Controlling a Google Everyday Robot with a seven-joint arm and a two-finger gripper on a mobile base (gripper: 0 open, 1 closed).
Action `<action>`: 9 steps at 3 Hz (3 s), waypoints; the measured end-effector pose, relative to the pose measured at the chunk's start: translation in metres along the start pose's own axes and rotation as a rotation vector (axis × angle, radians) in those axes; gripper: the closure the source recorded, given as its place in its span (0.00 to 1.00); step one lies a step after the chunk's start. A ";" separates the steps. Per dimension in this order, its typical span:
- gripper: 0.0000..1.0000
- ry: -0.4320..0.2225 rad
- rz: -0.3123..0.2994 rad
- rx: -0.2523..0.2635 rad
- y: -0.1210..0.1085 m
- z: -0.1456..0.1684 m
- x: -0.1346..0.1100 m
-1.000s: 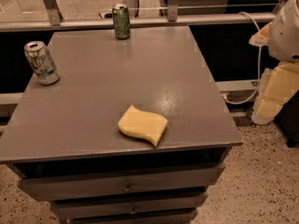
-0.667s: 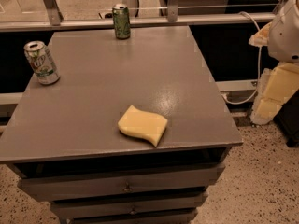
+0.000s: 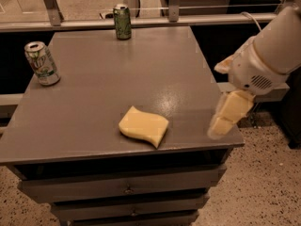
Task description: Move sponge near green can
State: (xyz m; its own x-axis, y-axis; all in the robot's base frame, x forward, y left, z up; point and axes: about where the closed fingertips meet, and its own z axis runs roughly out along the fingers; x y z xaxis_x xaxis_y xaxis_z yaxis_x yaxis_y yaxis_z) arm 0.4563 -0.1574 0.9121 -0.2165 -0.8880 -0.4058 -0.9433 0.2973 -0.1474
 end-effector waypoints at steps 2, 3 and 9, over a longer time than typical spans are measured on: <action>0.00 -0.177 0.071 -0.086 0.013 0.072 -0.042; 0.00 -0.238 0.082 -0.110 0.019 0.098 -0.066; 1.00 -0.221 0.093 0.080 -0.034 0.062 -0.074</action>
Offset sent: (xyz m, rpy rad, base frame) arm 0.0282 0.1065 -0.0749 0.3358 0.0641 -0.0172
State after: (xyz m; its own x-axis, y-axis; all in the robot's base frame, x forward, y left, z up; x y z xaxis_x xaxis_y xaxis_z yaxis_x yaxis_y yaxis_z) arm 0.5196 -0.0798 0.8911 -0.2332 -0.7598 -0.6069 -0.8970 0.4091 -0.1675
